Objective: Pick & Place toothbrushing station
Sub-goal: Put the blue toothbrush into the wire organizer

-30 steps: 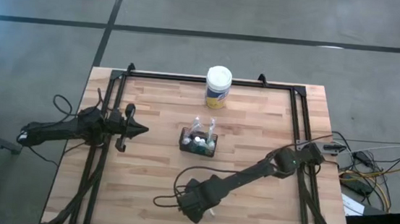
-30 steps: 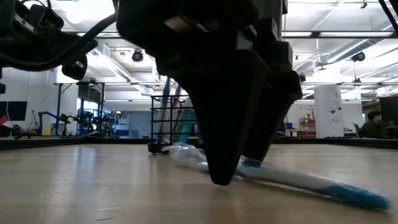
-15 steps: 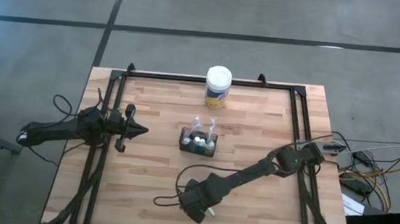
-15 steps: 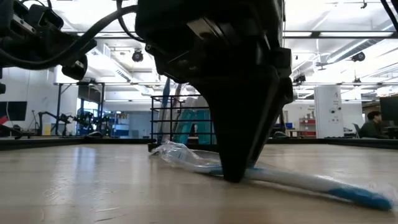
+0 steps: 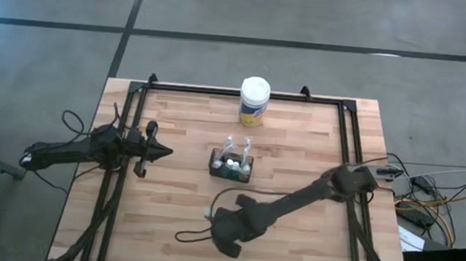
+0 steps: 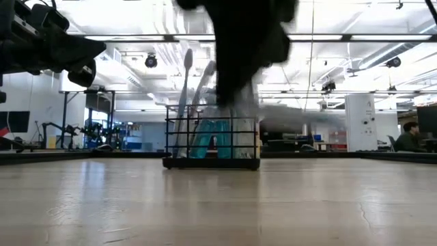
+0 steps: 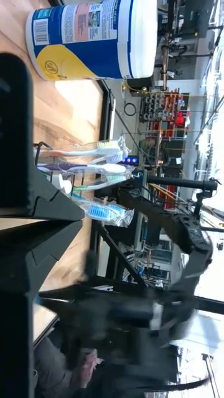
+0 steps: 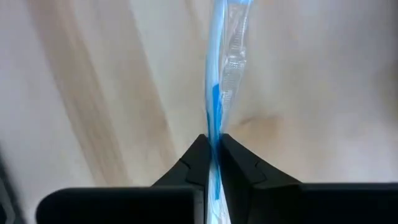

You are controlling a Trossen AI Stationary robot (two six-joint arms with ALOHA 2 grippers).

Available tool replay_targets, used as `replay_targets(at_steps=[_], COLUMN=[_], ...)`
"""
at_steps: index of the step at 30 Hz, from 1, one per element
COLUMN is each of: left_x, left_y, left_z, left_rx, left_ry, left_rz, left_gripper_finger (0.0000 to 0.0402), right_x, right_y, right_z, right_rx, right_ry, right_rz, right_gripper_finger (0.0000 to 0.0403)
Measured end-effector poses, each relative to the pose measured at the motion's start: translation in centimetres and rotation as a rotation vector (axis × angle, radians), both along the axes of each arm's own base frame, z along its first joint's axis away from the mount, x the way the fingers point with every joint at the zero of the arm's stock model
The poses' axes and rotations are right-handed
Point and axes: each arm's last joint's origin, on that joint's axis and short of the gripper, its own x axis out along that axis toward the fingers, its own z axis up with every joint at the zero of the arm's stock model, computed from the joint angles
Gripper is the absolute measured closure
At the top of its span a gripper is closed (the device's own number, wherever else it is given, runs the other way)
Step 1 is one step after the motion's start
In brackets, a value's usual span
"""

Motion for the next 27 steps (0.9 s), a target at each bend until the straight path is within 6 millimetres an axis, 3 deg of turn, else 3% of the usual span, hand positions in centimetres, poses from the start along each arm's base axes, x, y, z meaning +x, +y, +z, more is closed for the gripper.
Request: replay_targets(at_steps=[5, 10, 16, 21, 24, 27], left_x=[0.0, -0.1, -0.3, -0.1, 0.1, 0.4], left_y=[0.0, 0.0, 0.0, 0.0, 0.0, 0.0], left_z=[0.1, 0.7, 1.5, 1.4, 1.3, 1.1], left_rx=[0.001, 0.018, 0.025, -0.048, -0.032, -0.027], left_ry=[-0.01, -0.07, -0.16, -0.141, -0.13, -0.094], left_rz=[0.001, 0.004, 0.002, 0.007, 0.0, -0.017], left_gripper_finger=[0.039, 0.039, 0.039, 0.0388, 0.0372, 0.0336], right_x=[-1.7, -3.9, -5.8, -6.8, -6.9, -6.7], right_y=[-1.0, -3.5, -7.4, -11.1, -12.8, -13.9], right_z=[5.8, 10.3, 9.3, 7.7, 6.5, 6.6], right_rx=[-0.14, -0.155, -0.251, -0.304, -0.317, -0.3], right_ry=[-0.226, -0.598, -0.903, -0.998, -1.032, -1.11], right_rz=[0.091, 0.175, 0.241, 0.236, 0.223, 0.213], right_gripper_finger=[0.0384, 0.0385, 0.0385, 0.0385, 0.0385, 0.0385])
